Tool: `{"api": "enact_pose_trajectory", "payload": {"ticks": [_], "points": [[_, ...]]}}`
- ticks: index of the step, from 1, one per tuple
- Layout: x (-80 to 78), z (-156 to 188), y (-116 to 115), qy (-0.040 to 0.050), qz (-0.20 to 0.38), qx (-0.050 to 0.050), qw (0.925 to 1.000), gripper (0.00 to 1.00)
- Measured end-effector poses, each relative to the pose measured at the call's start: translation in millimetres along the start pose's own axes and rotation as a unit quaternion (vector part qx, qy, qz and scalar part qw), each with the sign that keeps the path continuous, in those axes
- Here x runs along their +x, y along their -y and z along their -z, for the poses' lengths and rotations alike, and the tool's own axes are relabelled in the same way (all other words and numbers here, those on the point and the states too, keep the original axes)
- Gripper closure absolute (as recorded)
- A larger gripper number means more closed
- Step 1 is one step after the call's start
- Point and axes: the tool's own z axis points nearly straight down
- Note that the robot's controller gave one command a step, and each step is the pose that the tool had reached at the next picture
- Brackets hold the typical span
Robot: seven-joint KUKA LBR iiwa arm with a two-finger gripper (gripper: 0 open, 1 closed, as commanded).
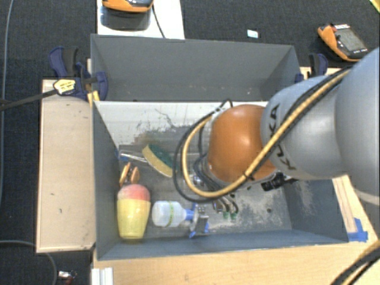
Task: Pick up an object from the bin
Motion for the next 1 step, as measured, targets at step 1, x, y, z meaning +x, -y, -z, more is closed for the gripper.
{"api": "enact_pose_trajectory", "payload": {"ticks": [1], "points": [[-2.1,4.1,0.6,0.004,-0.003,-0.001,1.0,0.0]]}}
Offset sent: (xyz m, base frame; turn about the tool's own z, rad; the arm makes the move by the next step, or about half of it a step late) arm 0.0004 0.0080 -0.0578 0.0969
